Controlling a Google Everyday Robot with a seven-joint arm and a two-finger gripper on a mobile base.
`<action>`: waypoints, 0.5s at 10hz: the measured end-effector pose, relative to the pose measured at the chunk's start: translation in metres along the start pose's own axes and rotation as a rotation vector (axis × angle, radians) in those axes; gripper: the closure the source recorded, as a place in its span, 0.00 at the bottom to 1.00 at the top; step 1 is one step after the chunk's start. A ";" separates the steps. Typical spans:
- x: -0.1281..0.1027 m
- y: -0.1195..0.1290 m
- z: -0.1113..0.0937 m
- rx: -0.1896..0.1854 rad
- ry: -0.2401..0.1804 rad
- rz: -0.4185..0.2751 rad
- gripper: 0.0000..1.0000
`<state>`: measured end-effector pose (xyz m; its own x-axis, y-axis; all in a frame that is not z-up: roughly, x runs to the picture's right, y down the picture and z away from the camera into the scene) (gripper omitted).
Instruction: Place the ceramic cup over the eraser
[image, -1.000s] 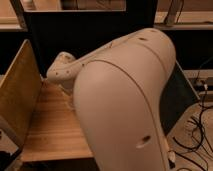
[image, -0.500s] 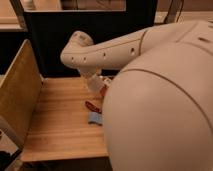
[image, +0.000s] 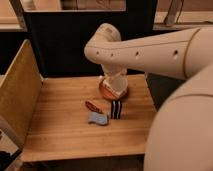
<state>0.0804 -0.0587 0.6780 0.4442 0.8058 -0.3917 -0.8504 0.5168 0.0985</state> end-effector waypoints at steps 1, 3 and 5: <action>0.017 -0.003 -0.003 -0.015 0.023 0.020 1.00; 0.018 -0.001 -0.004 -0.021 0.025 0.017 1.00; 0.017 0.000 -0.004 -0.023 0.022 0.016 1.00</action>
<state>0.0873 -0.0462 0.6672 0.4243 0.8074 -0.4099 -0.8637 0.4968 0.0844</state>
